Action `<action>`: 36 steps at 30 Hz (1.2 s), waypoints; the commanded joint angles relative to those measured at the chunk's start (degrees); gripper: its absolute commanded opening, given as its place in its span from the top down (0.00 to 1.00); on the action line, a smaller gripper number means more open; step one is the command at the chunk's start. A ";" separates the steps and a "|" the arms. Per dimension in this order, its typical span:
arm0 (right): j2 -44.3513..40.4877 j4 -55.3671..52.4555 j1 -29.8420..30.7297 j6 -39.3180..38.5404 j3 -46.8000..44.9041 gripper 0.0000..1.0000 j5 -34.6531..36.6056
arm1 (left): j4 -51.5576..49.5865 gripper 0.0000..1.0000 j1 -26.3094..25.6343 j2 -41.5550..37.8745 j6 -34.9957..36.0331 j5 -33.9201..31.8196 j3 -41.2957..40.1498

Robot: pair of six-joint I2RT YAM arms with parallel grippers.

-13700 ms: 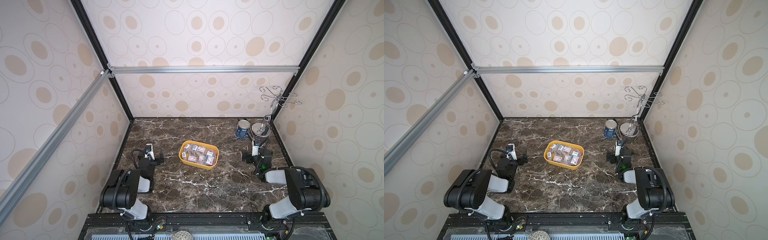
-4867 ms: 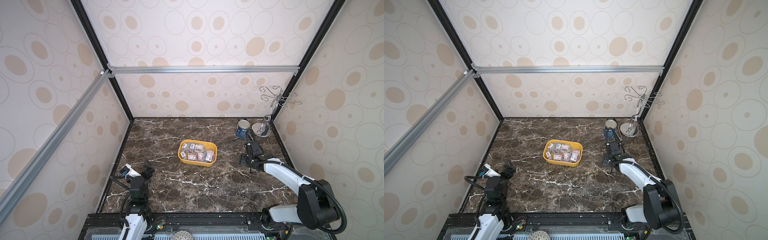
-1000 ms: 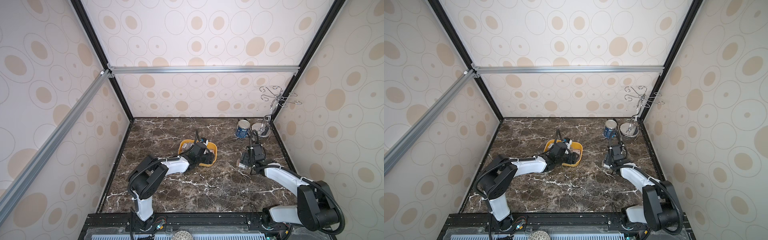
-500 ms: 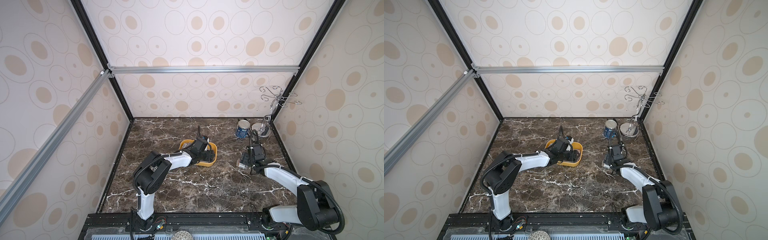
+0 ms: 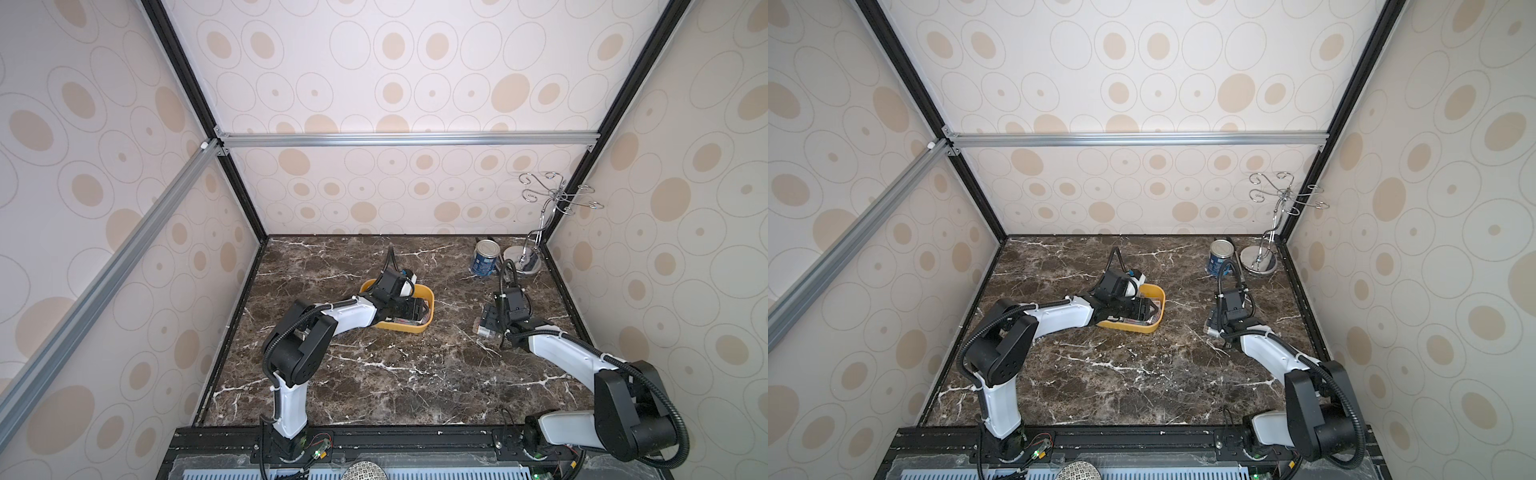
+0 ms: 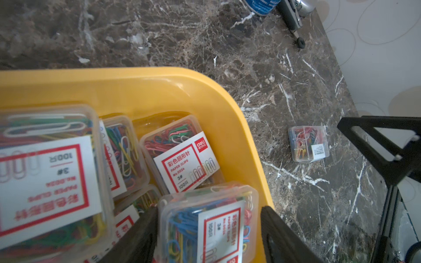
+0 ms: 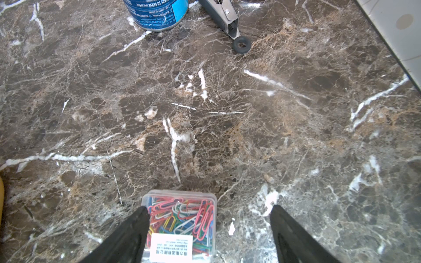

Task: Take the paper clips out of the storage box
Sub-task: Pick up the boxed paper clips from the storage box.

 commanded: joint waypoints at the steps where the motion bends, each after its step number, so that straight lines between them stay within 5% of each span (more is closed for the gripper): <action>1: 0.20 -0.91 -0.03 0.25 1.04 0.15 0.29 | -0.55 0.31 -0.84 -3.63 0.93 4.54 0.96; 18: 0.67 -0.96 -0.07 0.28 1.33 0.15 0.30 | -2.75 0.35 -1.37 -4.23 5.66 5.59 -0.21; 28: 0.53 -0.92 -0.03 0.20 1.33 0.15 0.32 | -9.46 0.33 -1.93 -1.86 17.79 -8.45 1.90; 36: 0.46 -0.92 -0.09 0.20 1.31 0.15 0.19 | -7.96 0.29 -2.06 -3.35 22.33 -7.77 -0.56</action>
